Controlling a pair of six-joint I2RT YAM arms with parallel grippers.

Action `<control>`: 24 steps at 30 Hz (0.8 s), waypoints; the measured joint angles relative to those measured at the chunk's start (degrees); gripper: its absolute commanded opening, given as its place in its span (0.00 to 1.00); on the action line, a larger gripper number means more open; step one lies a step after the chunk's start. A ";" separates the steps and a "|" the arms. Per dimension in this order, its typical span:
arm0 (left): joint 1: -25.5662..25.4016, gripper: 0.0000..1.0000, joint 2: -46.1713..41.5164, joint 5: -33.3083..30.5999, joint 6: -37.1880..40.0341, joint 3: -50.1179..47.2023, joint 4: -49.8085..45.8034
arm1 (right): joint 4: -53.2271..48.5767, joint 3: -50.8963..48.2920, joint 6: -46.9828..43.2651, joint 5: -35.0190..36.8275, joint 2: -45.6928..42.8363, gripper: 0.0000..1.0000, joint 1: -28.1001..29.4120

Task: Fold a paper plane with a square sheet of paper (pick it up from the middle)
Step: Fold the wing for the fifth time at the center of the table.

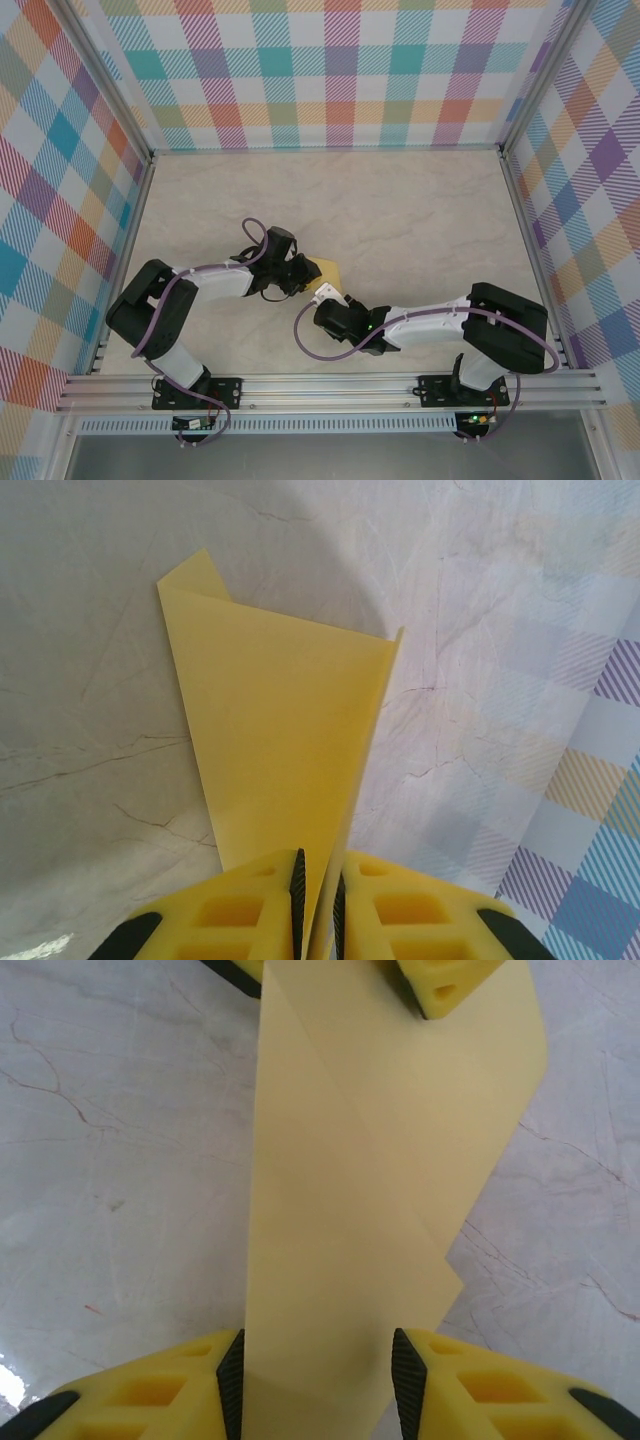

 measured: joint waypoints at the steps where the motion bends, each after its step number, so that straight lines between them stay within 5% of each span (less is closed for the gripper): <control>1: 0.00 0.17 0.04 0.00 0.02 0.00 0.00 | 0.00 0.00 0.00 0.15 0.11 0.41 0.00; 24: 0.00 0.23 0.13 -0.31 0.22 0.24 -1.84 | 0.39 0.20 1.49 1.01 2.27 0.14 0.04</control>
